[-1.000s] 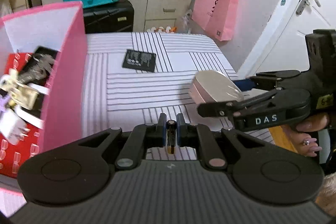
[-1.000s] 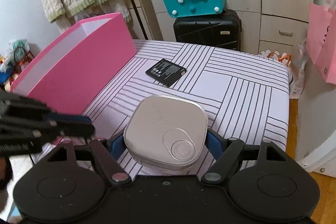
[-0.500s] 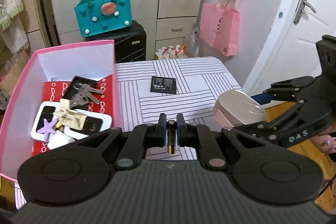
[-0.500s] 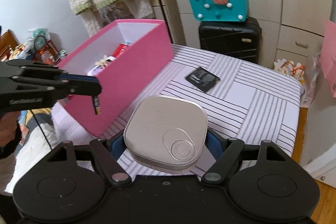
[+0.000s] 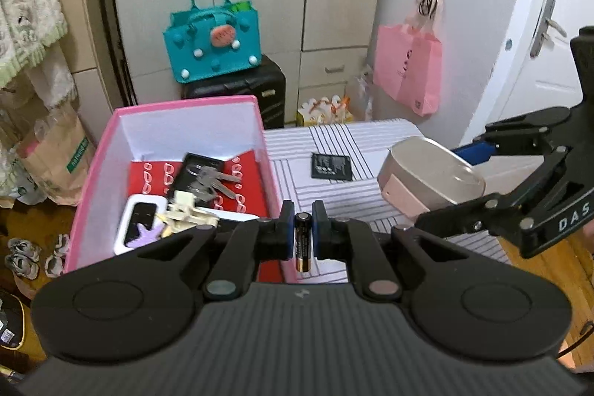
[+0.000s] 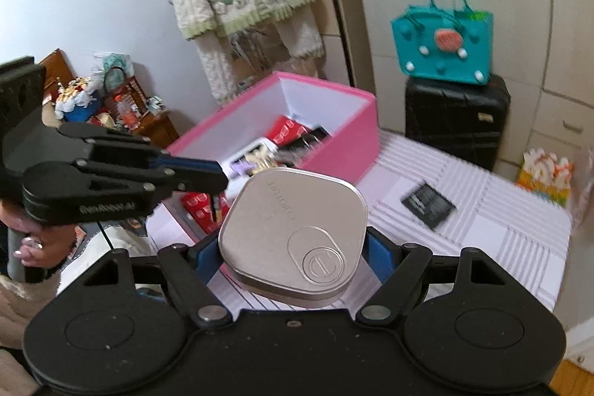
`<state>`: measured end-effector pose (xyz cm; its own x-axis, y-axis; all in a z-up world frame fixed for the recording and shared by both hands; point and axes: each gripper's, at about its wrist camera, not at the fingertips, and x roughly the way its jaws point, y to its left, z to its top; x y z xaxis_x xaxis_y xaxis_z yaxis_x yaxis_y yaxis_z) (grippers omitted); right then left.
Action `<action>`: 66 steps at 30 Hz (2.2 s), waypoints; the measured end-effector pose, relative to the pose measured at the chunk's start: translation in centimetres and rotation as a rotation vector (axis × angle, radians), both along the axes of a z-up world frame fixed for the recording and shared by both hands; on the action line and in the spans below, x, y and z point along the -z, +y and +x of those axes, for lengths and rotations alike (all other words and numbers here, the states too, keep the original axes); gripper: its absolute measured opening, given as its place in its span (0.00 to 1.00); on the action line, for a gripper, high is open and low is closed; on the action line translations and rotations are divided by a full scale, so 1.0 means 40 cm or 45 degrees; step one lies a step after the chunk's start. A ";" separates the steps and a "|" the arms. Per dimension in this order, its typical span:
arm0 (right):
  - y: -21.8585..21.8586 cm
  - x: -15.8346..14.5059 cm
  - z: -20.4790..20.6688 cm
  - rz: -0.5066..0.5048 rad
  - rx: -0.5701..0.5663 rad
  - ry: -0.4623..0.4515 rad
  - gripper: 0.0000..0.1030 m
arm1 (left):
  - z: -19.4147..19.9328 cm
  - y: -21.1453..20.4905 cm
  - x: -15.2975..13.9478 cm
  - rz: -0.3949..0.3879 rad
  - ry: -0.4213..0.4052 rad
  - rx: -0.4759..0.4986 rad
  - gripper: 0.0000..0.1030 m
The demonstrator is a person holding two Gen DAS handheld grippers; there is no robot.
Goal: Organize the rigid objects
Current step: 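Carry the battery with the left gripper while the right gripper lifts the beige case toward the box, then lower the beige case into the pink box while the left gripper lowers the battery there, then open both grippers releasing the case and battery, then withdraw from the box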
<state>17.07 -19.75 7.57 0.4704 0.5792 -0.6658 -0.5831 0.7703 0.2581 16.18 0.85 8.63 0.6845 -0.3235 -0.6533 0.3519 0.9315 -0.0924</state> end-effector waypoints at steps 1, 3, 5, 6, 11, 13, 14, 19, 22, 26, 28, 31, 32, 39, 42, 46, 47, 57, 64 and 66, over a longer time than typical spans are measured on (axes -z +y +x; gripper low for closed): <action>0.011 -0.011 0.000 -0.003 -0.007 -0.017 0.79 | 0.000 0.015 -0.004 -0.012 -0.002 -0.005 0.08; 0.032 -0.038 0.000 -0.006 -0.006 -0.069 0.79 | -0.001 0.050 -0.014 -0.038 -0.004 -0.016 0.08; 0.051 -0.062 0.002 -0.007 -0.010 -0.125 0.79 | -0.002 0.083 -0.027 -0.046 -0.023 -0.045 0.08; 0.061 -0.070 0.008 -0.008 -0.013 -0.135 0.79 | -0.003 0.101 -0.033 -0.044 -0.037 -0.062 0.08; 0.122 -0.082 0.049 0.001 -0.053 -0.132 0.79 | 0.015 0.177 -0.027 -0.049 -0.031 -0.118 0.08; 0.158 -0.076 0.068 0.000 -0.090 -0.118 0.79 | 0.031 0.210 -0.011 -0.067 0.005 -0.135 0.08; 0.174 -0.072 0.074 -0.002 -0.107 -0.109 0.79 | 0.039 0.226 0.001 -0.068 0.024 -0.148 0.08; 0.275 -0.030 0.112 -0.044 -0.212 -0.054 0.79 | 0.100 0.276 0.070 -0.004 0.133 -0.187 0.08; 0.327 -0.003 0.130 -0.079 -0.267 -0.026 0.79 | 0.139 0.295 0.119 0.050 0.210 -0.187 0.08; 0.372 0.040 0.151 -0.138 -0.311 0.021 0.79 | 0.165 0.302 0.164 0.126 0.265 -0.179 0.08; 0.378 0.058 0.163 -0.150 -0.313 0.044 0.79 | 0.156 0.295 0.165 0.172 0.220 -0.170 0.08; 0.376 0.091 0.174 -0.147 -0.297 0.081 0.79 | 0.147 0.288 0.166 0.162 0.210 -0.129 0.08; 0.381 0.099 0.172 -0.153 -0.293 0.084 0.79 | 0.148 0.286 0.169 0.152 0.225 -0.105 0.08; 0.399 0.114 0.219 -0.186 -0.281 0.088 0.79 | 0.183 0.274 0.206 0.215 0.272 -0.090 0.09; 0.411 0.112 0.246 -0.185 -0.273 0.095 0.79 | 0.194 0.277 0.211 0.216 0.275 -0.114 0.11; 0.434 0.113 0.295 -0.184 -0.251 0.091 0.79 | 0.191 0.283 0.201 0.146 0.262 -0.110 0.22; 0.441 0.114 0.311 -0.182 -0.240 0.098 0.79 | 0.189 0.283 0.199 0.137 0.249 -0.113 0.22; 0.536 0.187 0.494 -0.221 -0.118 0.287 0.80 | 0.204 0.296 0.197 0.096 0.169 -0.189 0.30; 0.552 0.214 0.513 -0.244 -0.121 0.284 0.82 | 0.212 0.302 0.196 0.069 0.193 -0.178 0.34; 0.543 0.204 0.507 -0.213 -0.113 0.260 0.86 | 0.210 0.302 0.195 0.062 0.196 -0.176 0.38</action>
